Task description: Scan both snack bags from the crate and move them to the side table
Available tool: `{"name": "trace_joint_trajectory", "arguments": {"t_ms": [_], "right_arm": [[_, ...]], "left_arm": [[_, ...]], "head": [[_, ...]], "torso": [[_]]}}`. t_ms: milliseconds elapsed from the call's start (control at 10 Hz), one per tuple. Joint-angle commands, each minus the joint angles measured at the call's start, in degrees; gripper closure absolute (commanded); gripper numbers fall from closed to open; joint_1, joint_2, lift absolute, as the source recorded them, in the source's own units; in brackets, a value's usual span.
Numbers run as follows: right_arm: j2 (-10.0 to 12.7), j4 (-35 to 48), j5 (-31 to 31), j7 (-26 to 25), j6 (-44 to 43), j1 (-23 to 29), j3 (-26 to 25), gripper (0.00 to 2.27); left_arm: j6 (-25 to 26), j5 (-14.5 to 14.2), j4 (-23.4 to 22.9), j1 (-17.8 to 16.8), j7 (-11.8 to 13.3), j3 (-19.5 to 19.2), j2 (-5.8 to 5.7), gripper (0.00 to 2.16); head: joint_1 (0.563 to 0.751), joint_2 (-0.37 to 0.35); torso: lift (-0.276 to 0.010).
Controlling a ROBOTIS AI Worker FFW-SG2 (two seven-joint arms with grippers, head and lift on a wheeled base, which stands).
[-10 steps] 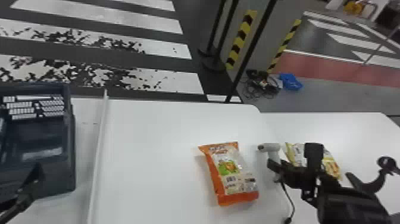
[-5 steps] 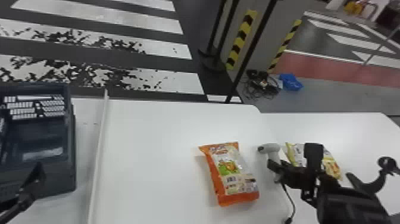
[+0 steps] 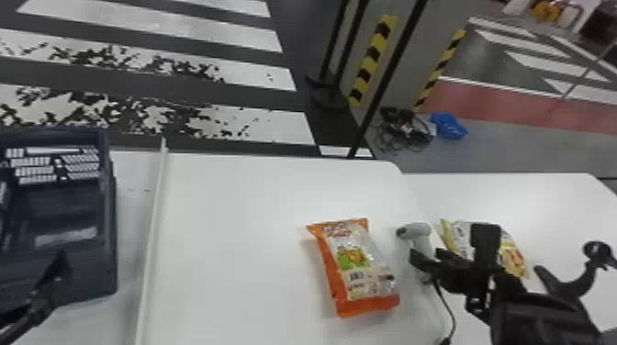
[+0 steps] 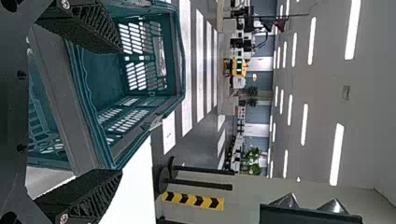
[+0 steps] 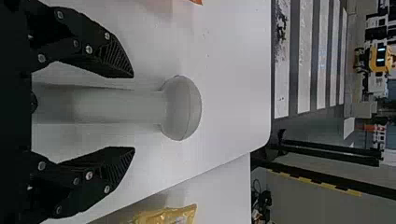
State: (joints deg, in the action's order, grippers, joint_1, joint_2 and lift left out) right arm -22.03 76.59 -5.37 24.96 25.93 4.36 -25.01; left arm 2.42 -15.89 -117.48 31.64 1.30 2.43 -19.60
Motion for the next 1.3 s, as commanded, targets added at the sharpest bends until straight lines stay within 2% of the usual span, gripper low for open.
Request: {"name": "trace_joint_trajectory", "arguments": {"t_ms": [0,200,500,700,800,1200], "right_arm": [[0.32,3.22,-0.87,-0.09,1.46,1.44,-0.74,0.05],[1.99,11.04,-1.66,-0.09,5.85,4.96,-2.24,0.05],[3.22,21.94,-9.92,1.85,16.05,9.62,-5.84,0.05],[3.31,23.78,-17.92,7.56,25.89,9.71,-9.79,0.05],[3.31,23.7,-19.68,9.67,29.58,9.35,-10.32,0.05],[2.7,22.2,-18.01,17.49,34.68,7.77,-8.74,0.05]], "left_arm": [[0.0,-0.02,-0.03,0.0,-0.07,0.12,-0.09,0.08],[0.0,0.07,-0.12,0.0,-0.07,0.12,-0.18,0.08],[0.0,0.07,-0.21,0.0,-0.16,0.12,-0.18,0.08],[-0.18,0.07,-0.12,0.0,-0.16,0.21,-0.18,0.08],[0.0,0.07,-0.12,-0.17,-0.16,0.21,-0.18,0.08],[0.0,0.07,0.14,-0.61,-0.25,0.3,-0.27,0.08]], "head": [[0.695,-0.35],[0.695,-0.35],[0.695,-0.35],[0.695,-0.35],[0.695,-0.335],[0.695,-0.284]], "torso": [[-0.099],[-0.099],[-0.099],[-0.099],[-0.099],[-0.099]]}}
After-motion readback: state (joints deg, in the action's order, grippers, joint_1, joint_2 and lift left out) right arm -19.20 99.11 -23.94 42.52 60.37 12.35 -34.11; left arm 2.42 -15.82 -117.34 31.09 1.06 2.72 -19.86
